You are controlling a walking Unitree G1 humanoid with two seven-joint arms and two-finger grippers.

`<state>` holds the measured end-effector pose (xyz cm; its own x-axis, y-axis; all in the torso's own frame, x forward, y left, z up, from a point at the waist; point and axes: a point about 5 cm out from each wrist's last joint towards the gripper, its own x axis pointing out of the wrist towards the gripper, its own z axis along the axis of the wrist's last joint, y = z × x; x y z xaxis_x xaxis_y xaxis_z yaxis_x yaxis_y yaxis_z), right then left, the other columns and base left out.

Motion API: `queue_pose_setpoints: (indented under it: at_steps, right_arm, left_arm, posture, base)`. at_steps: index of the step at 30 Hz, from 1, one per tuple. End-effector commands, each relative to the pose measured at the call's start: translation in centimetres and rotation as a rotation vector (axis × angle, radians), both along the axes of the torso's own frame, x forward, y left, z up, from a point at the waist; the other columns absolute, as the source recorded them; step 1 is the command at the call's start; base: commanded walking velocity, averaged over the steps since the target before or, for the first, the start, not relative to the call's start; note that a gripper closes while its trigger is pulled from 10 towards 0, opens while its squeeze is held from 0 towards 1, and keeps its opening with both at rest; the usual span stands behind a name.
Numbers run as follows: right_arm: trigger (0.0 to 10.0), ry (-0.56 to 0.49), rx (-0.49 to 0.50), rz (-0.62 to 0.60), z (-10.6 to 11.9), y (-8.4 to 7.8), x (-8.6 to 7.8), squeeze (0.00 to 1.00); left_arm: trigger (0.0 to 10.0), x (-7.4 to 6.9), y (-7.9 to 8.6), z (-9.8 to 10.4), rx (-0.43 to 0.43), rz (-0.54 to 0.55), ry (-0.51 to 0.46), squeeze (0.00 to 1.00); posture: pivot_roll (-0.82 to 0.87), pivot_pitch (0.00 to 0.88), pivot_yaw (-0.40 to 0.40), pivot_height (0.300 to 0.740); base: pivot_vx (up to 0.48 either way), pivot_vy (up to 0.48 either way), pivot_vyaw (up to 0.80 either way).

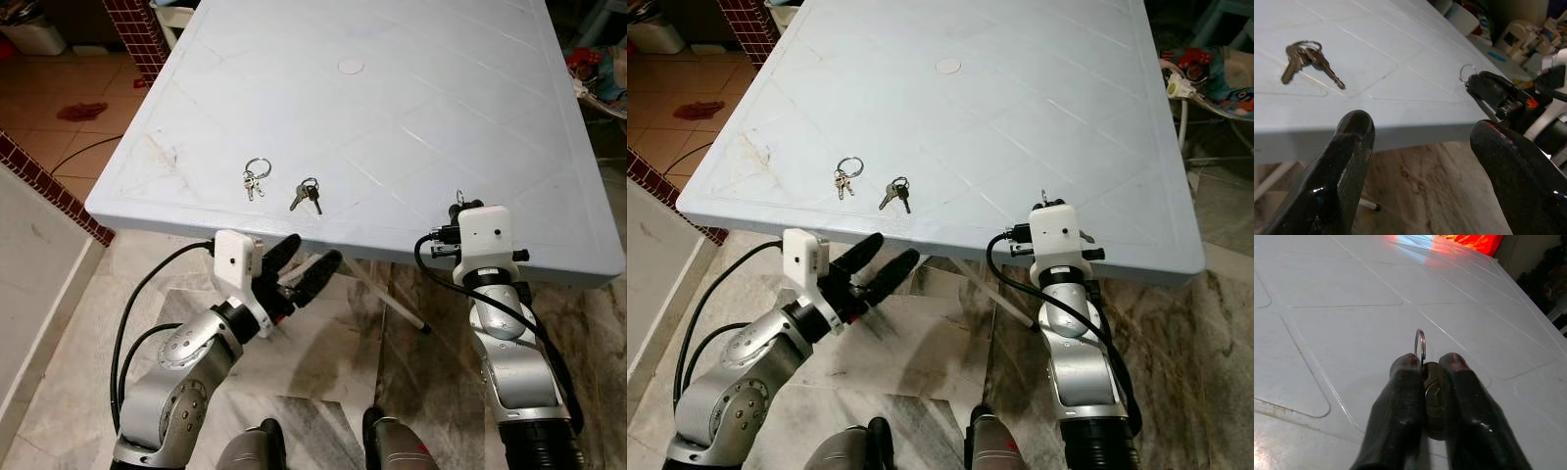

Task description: Hang keys on a hook

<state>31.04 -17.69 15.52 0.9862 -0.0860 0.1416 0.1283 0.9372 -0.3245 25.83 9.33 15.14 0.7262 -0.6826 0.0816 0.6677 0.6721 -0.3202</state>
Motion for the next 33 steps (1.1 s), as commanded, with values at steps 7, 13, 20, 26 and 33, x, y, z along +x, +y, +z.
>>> queue_pose_setpoints:
  at_steps: [7, 13, 20, 26, 33]
  right_arm:
    - [0.0, 0.014, 0.015, -0.003, -0.6, -0.3, 0.0, 0.00]
    - [0.0, 0.009, 0.018, -0.004, -0.6, -0.3, 0.1, 0.00]
    - [0.0, -0.001, 0.026, 0.005, -0.6, -0.1, 0.0, 0.00]
    - [0.0, -0.012, 0.034, 0.006, -0.4, -0.1, 0.0, 0.00]
    - [0.0, -0.093, 0.048, 0.009, 1.1, 0.2, 0.2, 0.00]
  left_arm:
    - [10.0, -0.8, -0.1, 0.0, 0.011, -0.050, 0.014, 0.00]
    - [10.0, -0.9, -0.1, -0.1, 0.014, -0.049, 0.018, 0.00]
    - [10.0, -0.9, -0.2, 0.0, 0.009, -0.072, 0.024, 0.00]
    - [10.0, -0.8, -0.3, -0.1, 0.014, -0.080, 0.027, 0.00]
    - [10.0, -0.5, 0.2, -0.5, 0.038, -0.037, 0.020, 0.00]
  posture:
    - [-0.01, 0.268, 0.104, 0.740]
    - [-0.01, 0.267, 0.104, 0.740]
    - [-0.01, 0.263, 0.104, 0.740]
    - [-0.01, 0.260, 0.106, 0.740]
    - [-0.01, 0.244, 0.104, 0.740]
  base:
    - [0.000, 0.000, 0.00]
    - [0.000, 0.000, 0.00]
    - [0.000, 0.000, 0.00]
    - [0.000, 0.000, 0.00]
    - [0.000, 0.000, 0.00]
